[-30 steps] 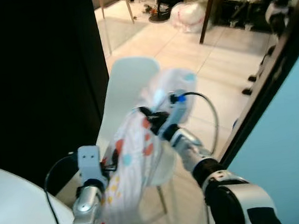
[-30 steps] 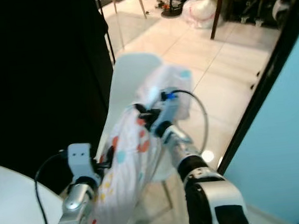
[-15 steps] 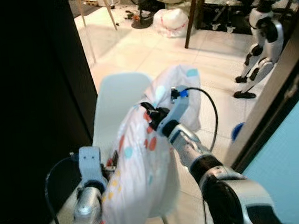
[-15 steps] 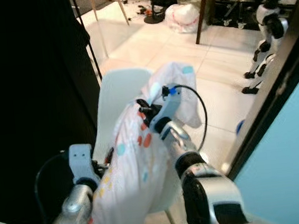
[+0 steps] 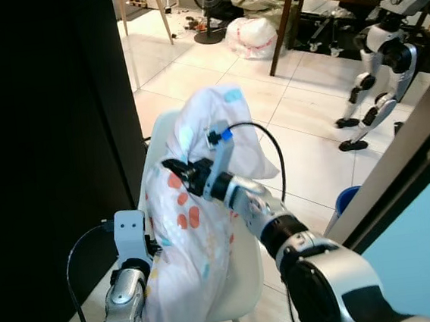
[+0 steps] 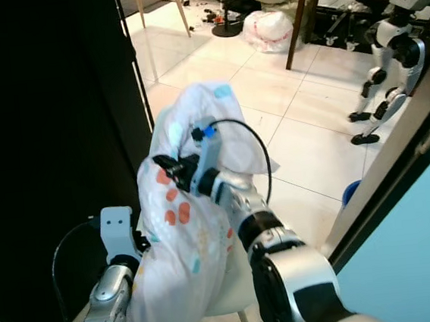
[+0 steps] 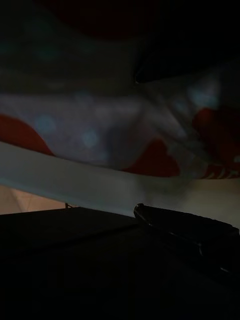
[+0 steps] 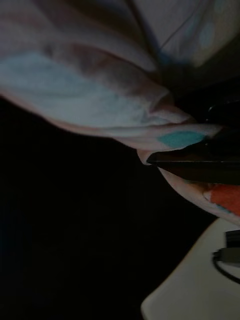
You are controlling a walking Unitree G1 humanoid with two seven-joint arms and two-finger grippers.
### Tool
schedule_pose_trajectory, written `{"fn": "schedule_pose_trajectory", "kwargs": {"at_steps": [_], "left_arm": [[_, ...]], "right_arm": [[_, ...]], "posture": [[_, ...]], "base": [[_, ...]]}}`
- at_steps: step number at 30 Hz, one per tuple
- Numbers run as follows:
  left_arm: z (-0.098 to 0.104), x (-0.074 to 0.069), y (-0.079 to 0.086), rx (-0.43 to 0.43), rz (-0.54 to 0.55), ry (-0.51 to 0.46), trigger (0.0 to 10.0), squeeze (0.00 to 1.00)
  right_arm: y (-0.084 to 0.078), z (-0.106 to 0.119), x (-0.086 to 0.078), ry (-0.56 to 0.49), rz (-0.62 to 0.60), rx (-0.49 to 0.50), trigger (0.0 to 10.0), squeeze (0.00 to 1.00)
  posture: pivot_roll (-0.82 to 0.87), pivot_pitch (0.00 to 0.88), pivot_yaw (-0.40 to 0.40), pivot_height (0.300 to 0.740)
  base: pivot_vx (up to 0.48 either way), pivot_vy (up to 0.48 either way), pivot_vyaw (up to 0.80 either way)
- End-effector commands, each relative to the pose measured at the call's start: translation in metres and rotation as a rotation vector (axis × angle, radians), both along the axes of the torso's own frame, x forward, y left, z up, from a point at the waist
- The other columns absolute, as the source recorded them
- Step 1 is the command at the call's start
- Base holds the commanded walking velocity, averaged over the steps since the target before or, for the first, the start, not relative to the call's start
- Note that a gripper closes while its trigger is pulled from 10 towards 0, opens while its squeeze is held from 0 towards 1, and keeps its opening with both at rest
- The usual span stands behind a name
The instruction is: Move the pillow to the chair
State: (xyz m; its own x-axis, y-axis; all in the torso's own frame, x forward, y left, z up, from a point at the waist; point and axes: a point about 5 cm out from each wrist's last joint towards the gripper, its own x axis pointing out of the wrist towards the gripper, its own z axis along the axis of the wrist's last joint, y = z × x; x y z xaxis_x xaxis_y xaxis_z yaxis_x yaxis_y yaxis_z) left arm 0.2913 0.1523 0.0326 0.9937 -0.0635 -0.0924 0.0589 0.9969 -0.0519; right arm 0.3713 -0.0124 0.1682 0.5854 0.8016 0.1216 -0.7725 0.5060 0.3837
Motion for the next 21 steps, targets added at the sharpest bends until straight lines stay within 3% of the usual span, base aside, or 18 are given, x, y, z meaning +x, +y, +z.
{"fn": "schedule_pose_trajectory", "kwargs": {"at_steps": [1, 4, 9, 16, 18, 21], "left_arm": [[-0.008, -0.004, -0.007, 0.007, -0.029, 0.048, 10.0, 0.00], [-0.007, -0.003, -0.006, 0.009, -0.022, 0.044, 10.0, 0.00], [-0.004, -0.001, -0.002, 0.023, 0.014, 0.030, 10.0, 0.00], [-0.001, -0.001, 0.006, 0.052, 0.070, 0.017, 10.0, 0.00], [0.004, 0.002, 0.013, 0.076, 0.098, -0.005, 10.0, 0.00], [0.008, 0.003, 0.018, 0.106, 0.123, -0.021, 10.0, 0.00]], "right_arm": [[0.013, 0.037, 0.006, -0.100, 0.000, 0.061, 10.0, 0.00], [0.017, 0.049, 0.008, -0.130, -0.016, 0.054, 10.0, 0.00], [0.031, 0.087, 0.013, -0.242, -0.092, 0.020, 10.0, 0.00], [0.029, 0.122, 0.018, -0.251, -0.162, 0.149, 10.0, 0.00], [0.026, 0.134, 0.020, -0.228, -0.185, 0.239, 10.0, 0.00], [0.024, 0.136, 0.021, -0.193, -0.192, 0.298, 10.0, 0.00]], "posture": [[0.02, 0.035, -0.042, 0.740], [0.02, 0.036, -0.042, 0.740], [0.03, 0.038, -0.047, 0.740], [0.04, 0.040, -0.050, 0.740], [0.05, 0.042, -0.051, 0.740], [0.05, 0.042, -0.050, 0.740]], "base": [[0.000, 0.000, 0.00], [0.000, 0.000, 0.00], [0.000, 0.000, 0.00], [0.000, 0.000, 0.00], [0.000, 0.000, 0.00], [0.000, 0.000, 0.00]]}}
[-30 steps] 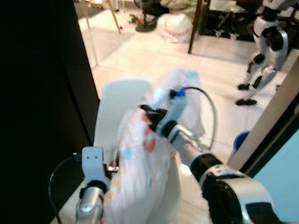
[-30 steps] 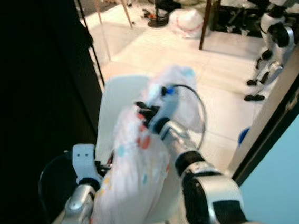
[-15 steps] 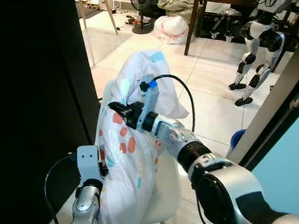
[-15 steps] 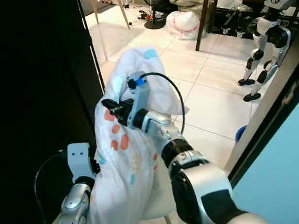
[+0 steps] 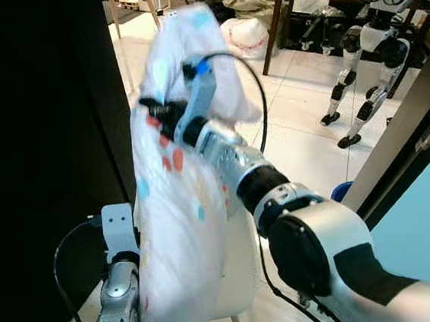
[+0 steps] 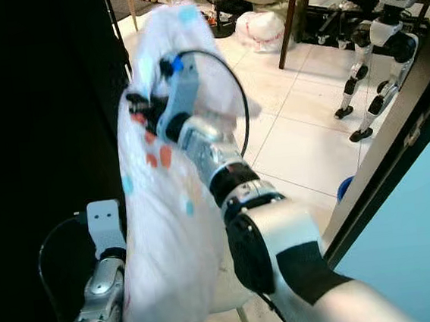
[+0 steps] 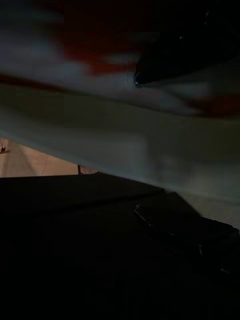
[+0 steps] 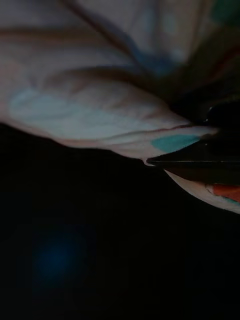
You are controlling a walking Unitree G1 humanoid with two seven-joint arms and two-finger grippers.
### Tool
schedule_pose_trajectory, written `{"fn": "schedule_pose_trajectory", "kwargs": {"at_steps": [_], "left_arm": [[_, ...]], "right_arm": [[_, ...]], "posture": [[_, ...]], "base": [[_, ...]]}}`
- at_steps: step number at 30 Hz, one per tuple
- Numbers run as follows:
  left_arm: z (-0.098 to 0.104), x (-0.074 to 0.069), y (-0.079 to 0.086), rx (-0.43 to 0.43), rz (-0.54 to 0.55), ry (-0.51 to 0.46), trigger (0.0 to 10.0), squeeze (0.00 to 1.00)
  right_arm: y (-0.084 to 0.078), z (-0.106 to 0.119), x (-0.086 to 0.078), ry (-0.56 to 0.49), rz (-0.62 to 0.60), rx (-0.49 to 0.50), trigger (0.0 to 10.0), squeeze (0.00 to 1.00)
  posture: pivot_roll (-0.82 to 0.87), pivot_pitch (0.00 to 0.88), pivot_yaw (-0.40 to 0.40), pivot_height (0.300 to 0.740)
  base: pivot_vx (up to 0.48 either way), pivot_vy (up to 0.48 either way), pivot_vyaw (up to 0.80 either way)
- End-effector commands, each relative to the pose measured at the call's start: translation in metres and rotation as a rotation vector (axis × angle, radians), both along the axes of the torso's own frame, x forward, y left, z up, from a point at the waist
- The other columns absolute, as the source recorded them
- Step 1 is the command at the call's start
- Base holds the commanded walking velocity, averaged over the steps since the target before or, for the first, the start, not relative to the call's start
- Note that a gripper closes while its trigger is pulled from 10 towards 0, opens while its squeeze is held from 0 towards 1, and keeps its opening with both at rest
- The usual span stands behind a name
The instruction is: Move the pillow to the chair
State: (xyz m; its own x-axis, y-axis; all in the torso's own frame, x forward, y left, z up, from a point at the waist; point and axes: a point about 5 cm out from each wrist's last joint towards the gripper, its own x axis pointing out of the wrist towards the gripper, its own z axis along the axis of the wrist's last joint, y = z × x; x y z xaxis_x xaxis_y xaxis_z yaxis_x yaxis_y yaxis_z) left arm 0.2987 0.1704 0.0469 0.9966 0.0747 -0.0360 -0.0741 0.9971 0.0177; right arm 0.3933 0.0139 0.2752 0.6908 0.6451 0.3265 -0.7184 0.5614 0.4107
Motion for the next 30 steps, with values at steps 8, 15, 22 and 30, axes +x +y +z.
{"fn": "schedule_pose_trajectory", "kwargs": {"at_steps": [8, 15, 22, 30], "left_arm": [[-0.004, -0.005, 0.009, 0.081, 0.052, 0.033, 10.0, 0.00], [-0.010, -0.010, 0.008, 0.100, 0.067, 0.049, 10.0, 0.00], [-0.013, -0.012, 0.002, 0.107, 0.051, 0.067, 10.0, 0.00], [-0.013, -0.010, -0.002, 0.109, 0.038, 0.072, 10.0, 0.00]], "right_arm": [[-0.014, -0.004, 0.005, 0.079, -0.077, 0.182, 10.0, 0.00], [-0.043, -0.107, -0.002, 0.314, -0.311, -0.183, 10.0, 0.00], [-0.080, -0.186, -0.026, 0.372, -0.403, -0.779, 10.0, 0.00], [-0.075, -0.220, -0.049, 0.387, -0.233, -0.941, 10.0, 0.00]], "posture": [[0.06, 0.047, -0.054, 0.740], [0.05, 0.061, -0.056, 0.740], [0.03, 0.066, -0.052, 0.740], [0.02, 0.060, -0.048, 0.740]], "base": [[0.000, 0.000, 0.00], [0.000, 0.000, 0.00], [0.000, 0.000, 0.00], [0.000, 0.000, 0.00]]}}
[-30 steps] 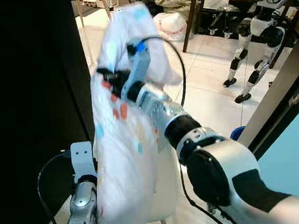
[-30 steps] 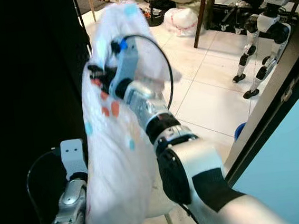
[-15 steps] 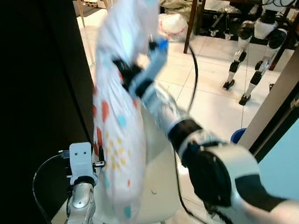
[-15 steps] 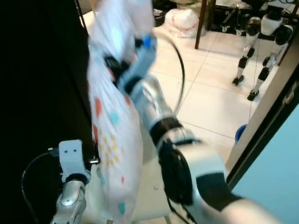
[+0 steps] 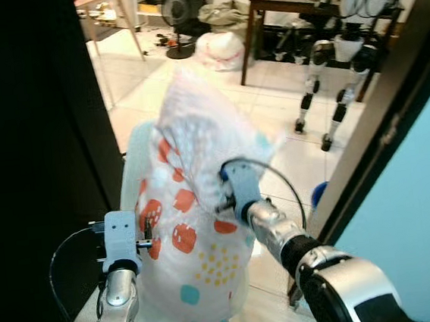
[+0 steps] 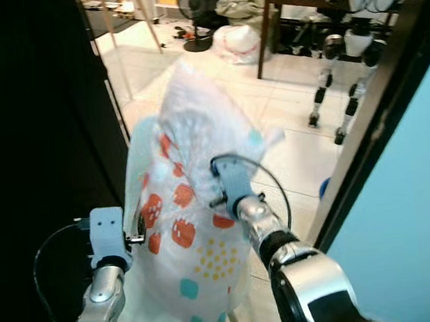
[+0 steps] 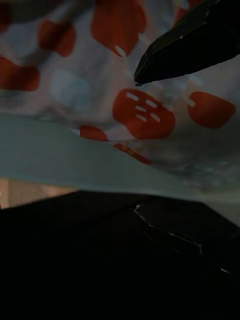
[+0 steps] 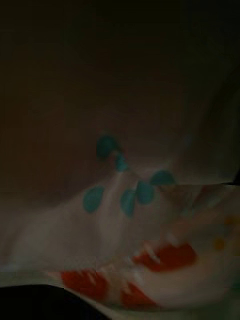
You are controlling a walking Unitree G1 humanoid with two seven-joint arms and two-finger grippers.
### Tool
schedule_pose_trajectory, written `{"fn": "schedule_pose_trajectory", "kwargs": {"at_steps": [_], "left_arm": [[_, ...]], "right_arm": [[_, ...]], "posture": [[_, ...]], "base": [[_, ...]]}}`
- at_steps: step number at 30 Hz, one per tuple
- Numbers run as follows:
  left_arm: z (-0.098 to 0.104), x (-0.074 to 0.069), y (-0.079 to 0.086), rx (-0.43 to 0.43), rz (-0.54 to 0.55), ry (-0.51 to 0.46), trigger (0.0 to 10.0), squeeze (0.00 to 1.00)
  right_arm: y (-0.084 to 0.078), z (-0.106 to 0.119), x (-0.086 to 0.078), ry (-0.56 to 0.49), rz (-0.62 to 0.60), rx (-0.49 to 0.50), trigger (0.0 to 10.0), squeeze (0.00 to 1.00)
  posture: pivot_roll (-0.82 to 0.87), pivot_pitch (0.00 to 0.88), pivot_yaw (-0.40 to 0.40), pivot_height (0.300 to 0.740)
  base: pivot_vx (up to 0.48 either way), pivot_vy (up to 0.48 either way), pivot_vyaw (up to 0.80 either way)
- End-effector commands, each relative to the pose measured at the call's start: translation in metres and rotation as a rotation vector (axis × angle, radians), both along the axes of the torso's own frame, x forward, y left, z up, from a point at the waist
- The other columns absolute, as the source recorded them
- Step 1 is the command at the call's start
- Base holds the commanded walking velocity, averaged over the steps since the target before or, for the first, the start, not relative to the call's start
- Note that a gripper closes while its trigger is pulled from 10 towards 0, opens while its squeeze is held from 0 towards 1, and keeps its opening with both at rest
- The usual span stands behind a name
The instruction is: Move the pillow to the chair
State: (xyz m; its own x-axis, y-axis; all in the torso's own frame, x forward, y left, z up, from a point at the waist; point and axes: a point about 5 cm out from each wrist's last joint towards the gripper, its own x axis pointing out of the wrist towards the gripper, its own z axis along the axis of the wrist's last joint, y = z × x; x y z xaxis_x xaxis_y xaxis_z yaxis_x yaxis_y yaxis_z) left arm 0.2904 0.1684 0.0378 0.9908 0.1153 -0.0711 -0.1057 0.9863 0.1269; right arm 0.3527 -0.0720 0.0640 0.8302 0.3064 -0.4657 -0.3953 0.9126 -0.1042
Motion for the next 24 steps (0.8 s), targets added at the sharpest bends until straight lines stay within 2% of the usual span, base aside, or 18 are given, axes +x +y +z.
{"fn": "schedule_pose_trajectory", "kwargs": {"at_steps": [1, 3, 5, 8, 13, 15, 16, 20, 21, 24], "left_arm": [[-0.004, -0.001, 0.000, 0.003, 0.002, 0.027, 10.0, 0.00], [-0.004, -0.001, 0.000, 0.004, 0.000, 0.028, 10.0, 0.00], [-0.004, -0.001, -0.001, 0.005, -0.005, 0.031, 10.0, 0.00], [-0.004, -0.001, -0.001, 0.006, -0.006, 0.032, 10.0, 0.00], [-0.005, -0.001, 0.000, 0.004, -0.005, 0.036, 10.0, 0.00], [-0.005, -0.002, 0.000, 0.003, -0.004, 0.037, 10.0, 0.00], [-0.006, -0.003, 0.000, 0.001, -0.003, 0.037, 10.0, 0.00], [-0.006, -0.003, -0.001, -0.001, -0.002, 0.037, 10.0, 0.00], [-0.006, -0.004, -0.001, -0.004, -0.002, 0.037, 10.0, 0.00], [-0.006, -0.003, -0.001, -0.005, -0.001, 0.037, 10.0, 0.00]], "right_arm": [[0.014, -0.013, -0.013, 0.076, 0.094, 0.006, 10.0, 0.00], [0.018, -0.017, -0.017, 0.097, 0.121, 0.011, 10.0, 0.00], [0.030, -0.029, -0.030, 0.182, 0.206, 0.030, 10.0, 0.00], [0.035, -0.035, -0.037, 0.220, 0.249, 0.028, 10.0, 0.00], [0.050, -0.055, -0.065, 0.381, 0.387, 0.010, 10.0, 0.00], [0.052, -0.059, -0.070, 0.413, 0.415, -0.001, 10.0, 0.00], [0.053, -0.065, -0.078, 0.469, 0.446, -0.015, 10.0, 0.00], [0.052, -0.071, -0.084, 0.500, 0.461, -0.046, 10.0, 0.00], [0.049, -0.074, -0.087, 0.513, 0.476, -0.086, 10.0, 0.00], [0.047, -0.076, -0.088, 0.526, 0.475, -0.095, 10.0, 0.00]], "posture": [[0.02, 0.060, -0.048, 0.740], [0.02, 0.059, -0.048, 0.740], [0.02, 0.057, -0.046, 0.740], [0.03, 0.057, -0.046, 0.740], [0.03, 0.061, -0.045, 0.740], [0.03, 0.063, -0.045, 0.740], [0.03, 0.064, -0.045, 0.740], [0.03, 0.067, -0.044, 0.740], [0.03, 0.067, -0.044, 0.740], [0.03, 0.067, -0.045, 0.740]], "base": [[0.000, 0.000, 0.00], [0.000, 0.000, 0.00], [0.000, 0.000, 0.00], [0.000, 0.000, 0.00], [0.000, 0.000, 0.00], [0.000, 0.000, 0.00], [0.000, 0.000, 0.00], [0.000, 0.000, 0.00], [0.000, 0.000, 0.00], [0.000, 0.000, 0.00]]}}
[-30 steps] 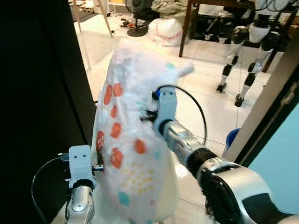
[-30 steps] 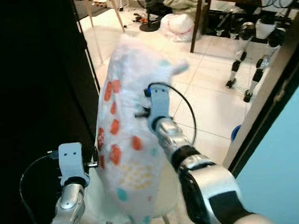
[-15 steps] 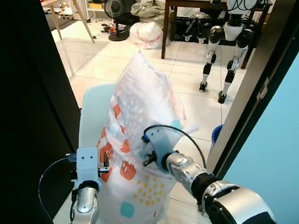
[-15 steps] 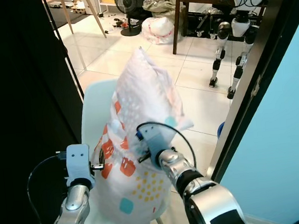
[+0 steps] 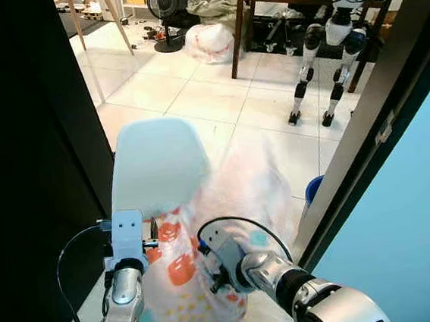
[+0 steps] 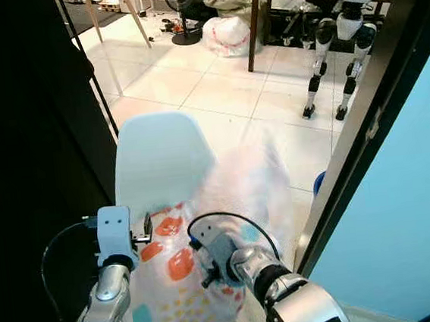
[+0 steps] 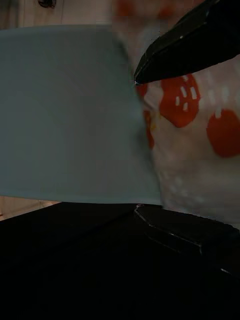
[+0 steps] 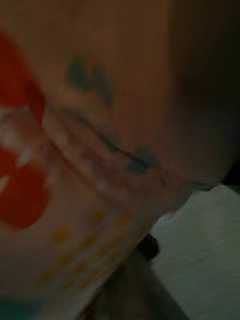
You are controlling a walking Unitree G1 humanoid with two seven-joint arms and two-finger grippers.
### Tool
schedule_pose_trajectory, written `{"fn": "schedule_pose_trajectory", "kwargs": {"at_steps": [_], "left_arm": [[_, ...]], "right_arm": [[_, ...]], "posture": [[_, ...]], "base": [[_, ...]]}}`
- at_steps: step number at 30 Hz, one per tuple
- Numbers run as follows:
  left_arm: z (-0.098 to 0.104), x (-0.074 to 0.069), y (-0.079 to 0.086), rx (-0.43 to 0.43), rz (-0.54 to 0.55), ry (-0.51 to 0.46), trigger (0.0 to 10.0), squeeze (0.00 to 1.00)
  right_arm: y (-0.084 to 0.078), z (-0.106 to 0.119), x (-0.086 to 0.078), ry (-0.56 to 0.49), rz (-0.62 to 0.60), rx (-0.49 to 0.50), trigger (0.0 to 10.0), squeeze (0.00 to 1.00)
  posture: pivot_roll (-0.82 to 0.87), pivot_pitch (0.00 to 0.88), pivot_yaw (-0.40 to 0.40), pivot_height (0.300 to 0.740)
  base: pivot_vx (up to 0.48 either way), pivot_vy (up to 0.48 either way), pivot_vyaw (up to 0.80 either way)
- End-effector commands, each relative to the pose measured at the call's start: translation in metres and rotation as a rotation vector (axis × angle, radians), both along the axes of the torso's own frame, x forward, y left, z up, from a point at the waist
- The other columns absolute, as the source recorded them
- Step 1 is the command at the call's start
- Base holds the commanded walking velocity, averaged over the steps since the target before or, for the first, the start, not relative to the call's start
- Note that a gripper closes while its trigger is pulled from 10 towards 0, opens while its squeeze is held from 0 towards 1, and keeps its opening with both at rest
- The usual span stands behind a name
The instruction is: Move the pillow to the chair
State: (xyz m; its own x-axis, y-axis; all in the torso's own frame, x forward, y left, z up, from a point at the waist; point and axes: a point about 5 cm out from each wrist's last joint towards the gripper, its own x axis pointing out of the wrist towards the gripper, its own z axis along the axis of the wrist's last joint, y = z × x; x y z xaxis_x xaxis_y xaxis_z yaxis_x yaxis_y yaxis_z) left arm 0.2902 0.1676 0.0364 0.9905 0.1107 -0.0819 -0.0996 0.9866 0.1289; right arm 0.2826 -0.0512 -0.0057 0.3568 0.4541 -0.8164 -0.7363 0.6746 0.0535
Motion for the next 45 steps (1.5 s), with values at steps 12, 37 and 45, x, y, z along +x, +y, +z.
{"fn": "schedule_pose_trajectory", "kwargs": {"at_steps": [12, 37, 45], "left_arm": [[-0.004, -0.002, -0.003, -0.011, 0.002, 0.021, 10.0, 0.00], [-0.009, -0.006, -0.002, -0.026, 0.014, 0.040, 10.0, 0.00], [-0.016, -0.010, 0.003, -0.044, 0.021, 0.079, 10.0, 0.00]], "right_arm": [[0.047, 0.012, -0.007, 0.018, -0.152, 0.381, 10.0, 0.00], [0.023, 0.015, 0.009, -0.080, -0.261, 0.357, 10.0, 0.00], [0.024, 0.013, 0.007, -0.093, -0.235, 0.322, 10.0, 0.00]], "posture": [[0.03, 0.066, -0.049, 0.740], [0.02, 0.071, -0.052, 0.670], [0.02, 0.060, -0.047, 0.640]], "base": [[0.000, 0.000, 0.00], [0.000, 0.000, 0.00], [0.000, 0.000, 0.00]]}}
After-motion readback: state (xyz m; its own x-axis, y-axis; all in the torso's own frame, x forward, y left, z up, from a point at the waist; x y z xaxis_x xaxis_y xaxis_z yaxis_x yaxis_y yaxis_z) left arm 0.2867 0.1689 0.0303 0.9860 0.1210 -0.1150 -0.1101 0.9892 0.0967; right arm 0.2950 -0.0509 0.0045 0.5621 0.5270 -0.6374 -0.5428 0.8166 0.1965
